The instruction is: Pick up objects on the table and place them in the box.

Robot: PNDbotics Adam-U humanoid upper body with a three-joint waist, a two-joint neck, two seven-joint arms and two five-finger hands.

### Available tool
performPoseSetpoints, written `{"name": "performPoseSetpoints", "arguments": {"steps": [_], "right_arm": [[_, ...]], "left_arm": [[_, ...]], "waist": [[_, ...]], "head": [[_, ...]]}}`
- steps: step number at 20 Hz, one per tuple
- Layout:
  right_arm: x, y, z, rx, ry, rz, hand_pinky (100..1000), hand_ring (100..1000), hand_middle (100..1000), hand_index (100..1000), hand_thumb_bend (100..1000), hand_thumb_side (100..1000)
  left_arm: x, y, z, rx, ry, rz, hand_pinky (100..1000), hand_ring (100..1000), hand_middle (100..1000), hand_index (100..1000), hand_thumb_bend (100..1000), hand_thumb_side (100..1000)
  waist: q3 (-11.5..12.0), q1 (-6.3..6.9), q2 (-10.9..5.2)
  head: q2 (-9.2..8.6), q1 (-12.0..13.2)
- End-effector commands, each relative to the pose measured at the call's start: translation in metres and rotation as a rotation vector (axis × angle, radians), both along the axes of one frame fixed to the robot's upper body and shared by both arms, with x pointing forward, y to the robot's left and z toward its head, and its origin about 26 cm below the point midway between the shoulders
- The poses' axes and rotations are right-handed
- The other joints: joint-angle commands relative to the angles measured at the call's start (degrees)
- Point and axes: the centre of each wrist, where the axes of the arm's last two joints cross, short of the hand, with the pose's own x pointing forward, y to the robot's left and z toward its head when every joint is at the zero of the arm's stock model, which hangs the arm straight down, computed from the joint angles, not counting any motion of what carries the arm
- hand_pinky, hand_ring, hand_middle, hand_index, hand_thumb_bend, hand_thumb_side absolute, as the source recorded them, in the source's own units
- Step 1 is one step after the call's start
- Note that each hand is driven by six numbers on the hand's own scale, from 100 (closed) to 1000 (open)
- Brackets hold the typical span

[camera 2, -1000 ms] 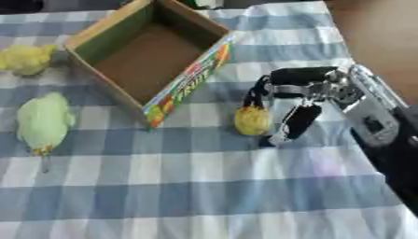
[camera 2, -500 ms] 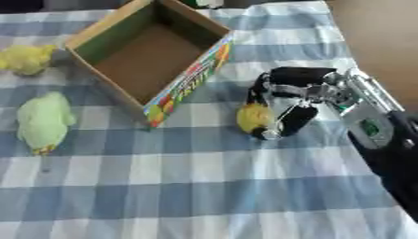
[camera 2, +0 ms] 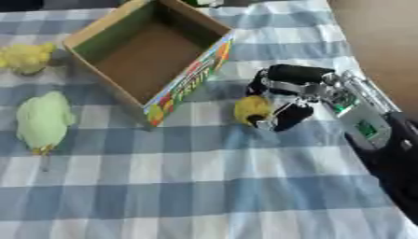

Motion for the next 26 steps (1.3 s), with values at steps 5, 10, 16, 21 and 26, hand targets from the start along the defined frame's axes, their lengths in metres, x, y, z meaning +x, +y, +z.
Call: {"name": "performPoseSetpoints", "arguments": {"steps": [5,10,16,21,26], "right_arm": [[-0.005,0.01,0.032,0.068,-0.081,0.028,723,707,342,607,100,100],[-0.008,0.017,0.053,0.122,-0.146,0.058,719,703,325,601,100,100],[-0.008,0.041,0.084,0.166,-0.235,0.138,718,701,314,594,100,100],[-0.004,0.074,0.109,0.212,-0.309,0.208,718,701,311,594,100,100],[0.006,0.103,0.11,0.24,-0.298,0.238,723,703,311,601,100,100]], "left_arm": [[-0.002,-0.001,0.007,0.011,-0.025,-0.007,473,589,602,735,100,799],[-0.002,-0.001,0.006,0.012,-0.024,-0.009,474,589,602,735,100,797],[-0.002,-0.001,0.005,0.013,-0.021,-0.013,474,590,602,735,100,795],[-0.002,-0.002,0.005,0.015,-0.021,-0.02,474,590,603,736,100,792],[-0.002,-0.003,0.005,0.014,-0.019,-0.029,474,591,603,735,100,792]], "waist": [[0.1,-0.25,-1.28],[0.09,-0.32,-1.54],[0.35,-0.33,-2.06],[0.79,-0.24,-2.44],[1.34,-0.13,-2.46]], "head": [[-0.31,-0.33],[-0.32,-0.53],[-0.27,-1.06],[-0.18,-1.79],[-0.35,-2.49]]}}
